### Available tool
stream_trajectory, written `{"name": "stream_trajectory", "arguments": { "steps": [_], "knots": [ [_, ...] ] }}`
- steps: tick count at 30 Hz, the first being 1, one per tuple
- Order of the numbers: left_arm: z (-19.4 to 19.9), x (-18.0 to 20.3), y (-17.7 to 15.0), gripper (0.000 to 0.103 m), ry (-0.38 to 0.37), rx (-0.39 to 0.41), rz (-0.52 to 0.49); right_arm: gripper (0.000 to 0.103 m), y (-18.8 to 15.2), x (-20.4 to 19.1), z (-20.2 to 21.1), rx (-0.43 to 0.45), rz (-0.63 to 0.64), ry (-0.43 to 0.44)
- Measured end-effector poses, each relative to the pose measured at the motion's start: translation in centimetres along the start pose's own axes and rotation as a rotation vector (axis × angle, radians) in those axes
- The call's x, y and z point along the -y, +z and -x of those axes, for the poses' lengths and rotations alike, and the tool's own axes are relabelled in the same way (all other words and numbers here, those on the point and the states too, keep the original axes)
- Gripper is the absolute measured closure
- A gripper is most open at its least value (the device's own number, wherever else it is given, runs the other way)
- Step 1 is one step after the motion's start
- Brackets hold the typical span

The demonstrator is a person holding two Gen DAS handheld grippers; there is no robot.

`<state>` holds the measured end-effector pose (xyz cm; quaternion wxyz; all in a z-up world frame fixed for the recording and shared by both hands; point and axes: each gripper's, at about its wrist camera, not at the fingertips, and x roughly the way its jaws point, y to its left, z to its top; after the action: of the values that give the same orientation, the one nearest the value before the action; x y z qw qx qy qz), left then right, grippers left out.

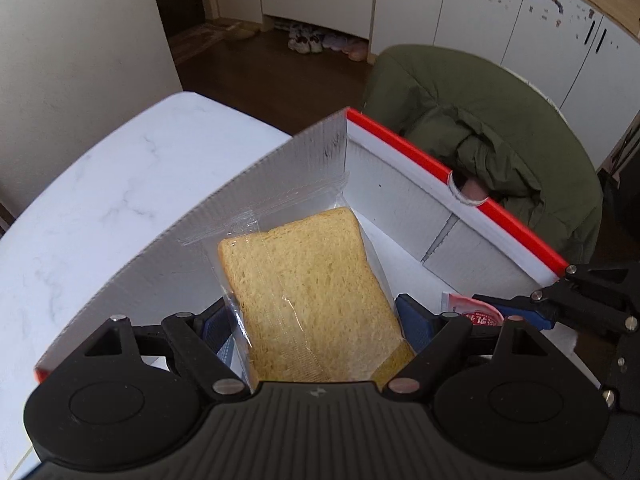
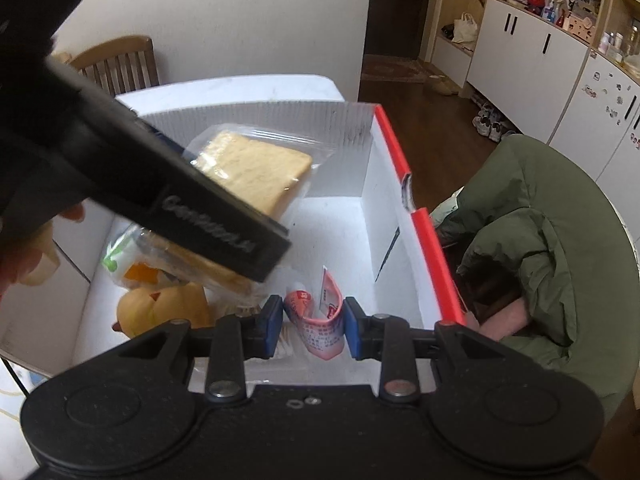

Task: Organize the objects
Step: 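Carry the bread slice and toothpaste tube over the red shoebox, then open both grippers to drop the bread slice and toothpaste in the box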

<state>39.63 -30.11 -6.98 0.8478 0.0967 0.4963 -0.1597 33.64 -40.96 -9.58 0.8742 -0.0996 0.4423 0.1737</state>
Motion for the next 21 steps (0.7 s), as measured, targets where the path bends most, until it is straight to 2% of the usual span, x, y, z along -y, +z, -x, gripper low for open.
{"name": "stream_trajectory", "arguments": {
  "steps": [5,13,21],
  "knots": [
    [-1.1,0.6,0.2,0.018,-0.01,-0.031,-0.025,0.072,-0.3,-0.4,-0.9,-0.033,0.025,-0.017],
    [-2.0,0.9,0.0,0.018,-0.019,-0.046,-0.046,0.07,-0.6,0.0,-0.5,-0.027,0.041,0.006],
    [-1.7,0.1,-0.5,0.016,-0.038,-0.018,-0.005,0.061,-0.7,0.1,0.1,-0.013,0.039,0.022]
  ]
}}
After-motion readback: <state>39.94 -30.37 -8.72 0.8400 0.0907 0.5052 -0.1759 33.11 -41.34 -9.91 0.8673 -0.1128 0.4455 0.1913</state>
